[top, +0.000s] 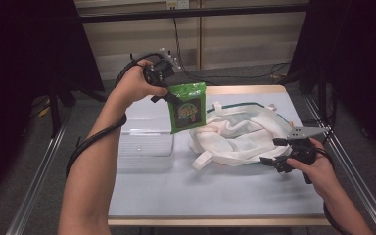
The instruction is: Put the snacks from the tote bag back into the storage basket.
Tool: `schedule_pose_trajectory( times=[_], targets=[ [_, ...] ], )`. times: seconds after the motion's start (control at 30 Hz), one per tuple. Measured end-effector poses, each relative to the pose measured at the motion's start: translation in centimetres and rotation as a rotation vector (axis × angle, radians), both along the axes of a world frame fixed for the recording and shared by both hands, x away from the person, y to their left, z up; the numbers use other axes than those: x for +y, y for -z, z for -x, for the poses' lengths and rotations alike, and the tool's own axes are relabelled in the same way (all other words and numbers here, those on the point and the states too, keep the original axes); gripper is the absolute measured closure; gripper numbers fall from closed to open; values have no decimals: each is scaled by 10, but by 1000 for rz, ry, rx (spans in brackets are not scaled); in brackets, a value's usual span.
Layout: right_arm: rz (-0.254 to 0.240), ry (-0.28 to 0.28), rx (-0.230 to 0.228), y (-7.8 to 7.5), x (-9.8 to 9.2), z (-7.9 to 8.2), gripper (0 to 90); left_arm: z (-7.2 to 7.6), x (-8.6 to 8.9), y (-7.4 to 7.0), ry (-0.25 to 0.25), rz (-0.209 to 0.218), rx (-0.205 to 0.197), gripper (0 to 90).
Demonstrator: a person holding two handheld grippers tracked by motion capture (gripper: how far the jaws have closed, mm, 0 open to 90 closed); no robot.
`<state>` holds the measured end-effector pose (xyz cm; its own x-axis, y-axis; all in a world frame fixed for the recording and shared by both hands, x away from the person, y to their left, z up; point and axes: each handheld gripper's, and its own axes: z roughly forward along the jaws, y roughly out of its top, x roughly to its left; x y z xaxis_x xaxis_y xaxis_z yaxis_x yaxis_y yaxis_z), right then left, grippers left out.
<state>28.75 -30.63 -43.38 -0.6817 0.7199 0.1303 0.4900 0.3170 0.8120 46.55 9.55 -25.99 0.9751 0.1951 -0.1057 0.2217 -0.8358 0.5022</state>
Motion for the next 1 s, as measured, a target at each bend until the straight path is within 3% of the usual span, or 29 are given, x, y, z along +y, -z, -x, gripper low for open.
schedule_pose_trajectory(
  times=[0.33, 0.67, 0.77, 1.0],
  targets=[
    [0, 1, -1, -1, -1, 0, 52, -4, 15, 1, -16, -6, -29, 737],
    [-3, 0, -6, -2, -1, 1, 52, -6, 31, 3, -50, -8, -19, 738],
    [-2, 0, -6, -2, 0, 1, 52, -7, 36, 3, -45, -26, -20, 737],
    [-4, 0, -5, -2, 0, 1, 52, -8, 49, 8, -79, -5, -3, 737]
  ],
)
